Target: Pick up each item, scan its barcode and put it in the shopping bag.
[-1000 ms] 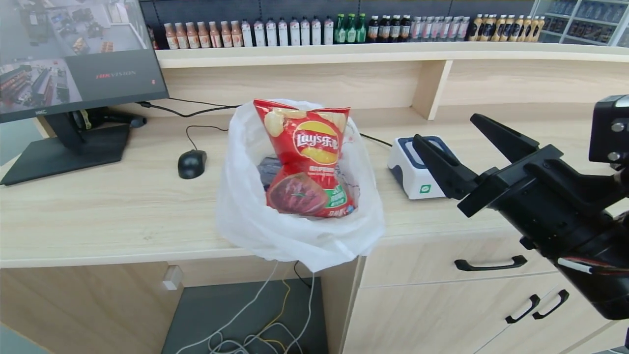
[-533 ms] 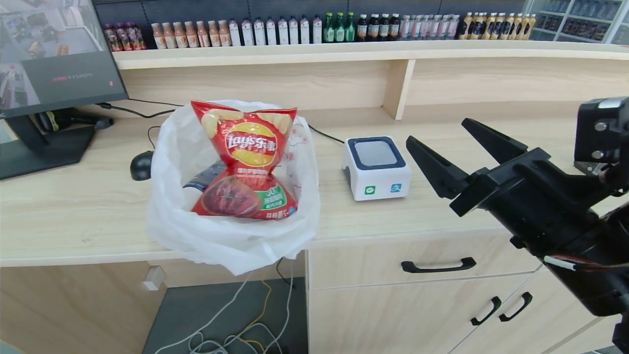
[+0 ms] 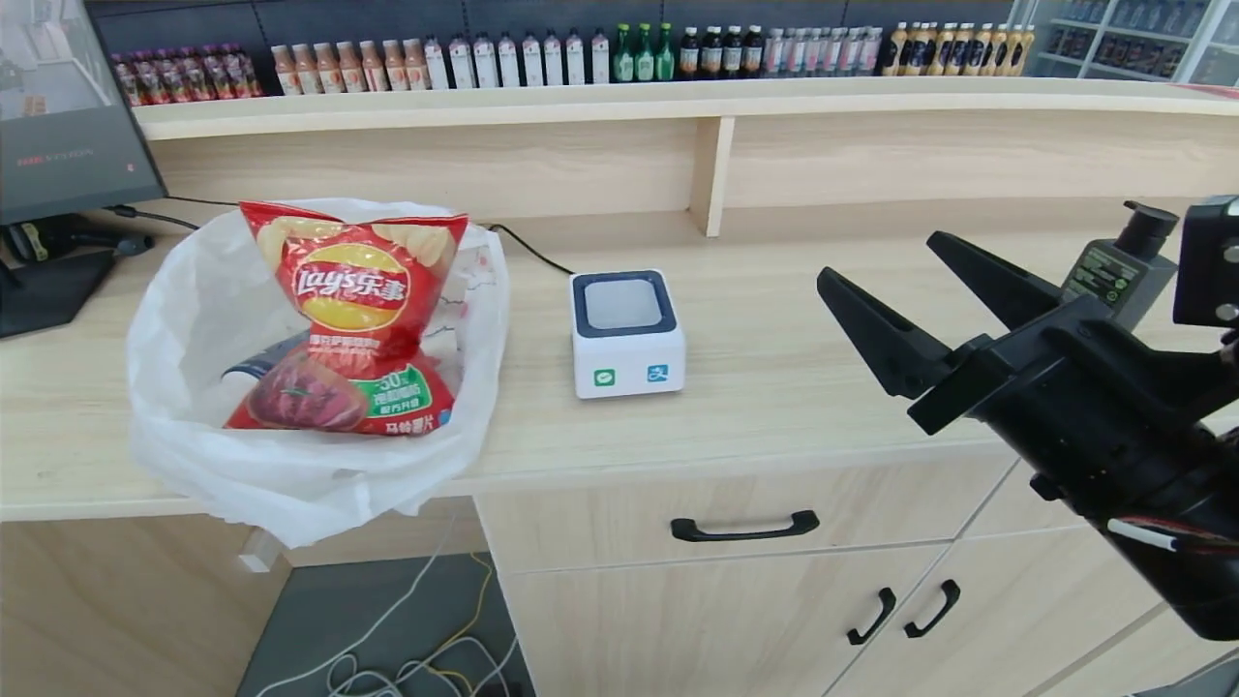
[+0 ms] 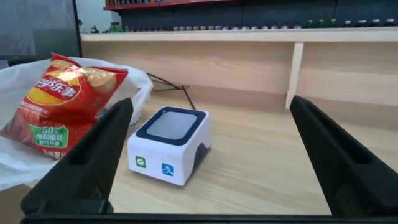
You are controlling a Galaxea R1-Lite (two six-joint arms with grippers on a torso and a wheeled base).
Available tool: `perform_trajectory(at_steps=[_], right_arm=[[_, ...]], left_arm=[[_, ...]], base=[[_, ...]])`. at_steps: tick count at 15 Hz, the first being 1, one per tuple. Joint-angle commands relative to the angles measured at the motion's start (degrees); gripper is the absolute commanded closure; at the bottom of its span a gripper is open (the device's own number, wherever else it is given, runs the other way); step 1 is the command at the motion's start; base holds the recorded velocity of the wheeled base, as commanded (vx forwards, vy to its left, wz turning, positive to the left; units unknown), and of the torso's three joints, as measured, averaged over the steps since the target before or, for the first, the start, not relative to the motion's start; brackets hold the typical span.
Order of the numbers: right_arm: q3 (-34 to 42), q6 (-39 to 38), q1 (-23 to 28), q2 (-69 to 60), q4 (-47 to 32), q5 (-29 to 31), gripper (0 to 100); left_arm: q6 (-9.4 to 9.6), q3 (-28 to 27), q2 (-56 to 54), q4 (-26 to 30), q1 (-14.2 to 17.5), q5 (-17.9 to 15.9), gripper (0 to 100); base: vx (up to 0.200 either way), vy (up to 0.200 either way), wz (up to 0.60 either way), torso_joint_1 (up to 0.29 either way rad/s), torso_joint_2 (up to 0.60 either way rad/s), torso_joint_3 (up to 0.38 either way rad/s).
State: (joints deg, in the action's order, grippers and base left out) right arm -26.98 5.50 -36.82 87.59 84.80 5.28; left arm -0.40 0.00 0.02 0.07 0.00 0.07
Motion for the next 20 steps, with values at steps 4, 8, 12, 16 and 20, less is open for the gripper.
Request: perform_trajectory(at_steps=[4, 8, 12, 16, 20], right_arm=[[1.8, 0.0, -1.0, -1.1, -0.1, 2.2, 0], [2.3, 0.0, -1.2, -1.6, -0.1, 2.5, 0], [3.3, -0.1, -0.8, -1.7, -0.1, 2.7, 0], [2.1, -1.3, 2.2, 0.2, -0.2, 7.6, 0], [2.4, -1.2, 2.6, 2.1, -0.4, 7.3, 0]], left_arm=[[-0.04, 0.0, 0.0, 0.0, 0.0, 0.0, 0], [-0.04, 0.0, 0.0, 0.1, 0.0, 0.0, 0], [-0.13, 0.0, 0.0, 0.1, 0.0, 0.0, 0], [-0.13, 0.0, 0.0, 0.1, 0.0, 0.0, 0], [-0.04, 0.0, 0.0, 0.0, 0.0, 0.0, 0]], base=[[0.000, -0.200, 0.00, 0.004, 0.00, 0.006], [0.000, -0.200, 0.00, 0.002, 0.00, 0.001], [0.000, -0.200, 0.00, 0.002, 0.00, 0.002], [0.000, -0.200, 0.00, -0.001, 0.00, 0.001], [0.000, -0.200, 0.00, 0.001, 0.00, 0.001]])
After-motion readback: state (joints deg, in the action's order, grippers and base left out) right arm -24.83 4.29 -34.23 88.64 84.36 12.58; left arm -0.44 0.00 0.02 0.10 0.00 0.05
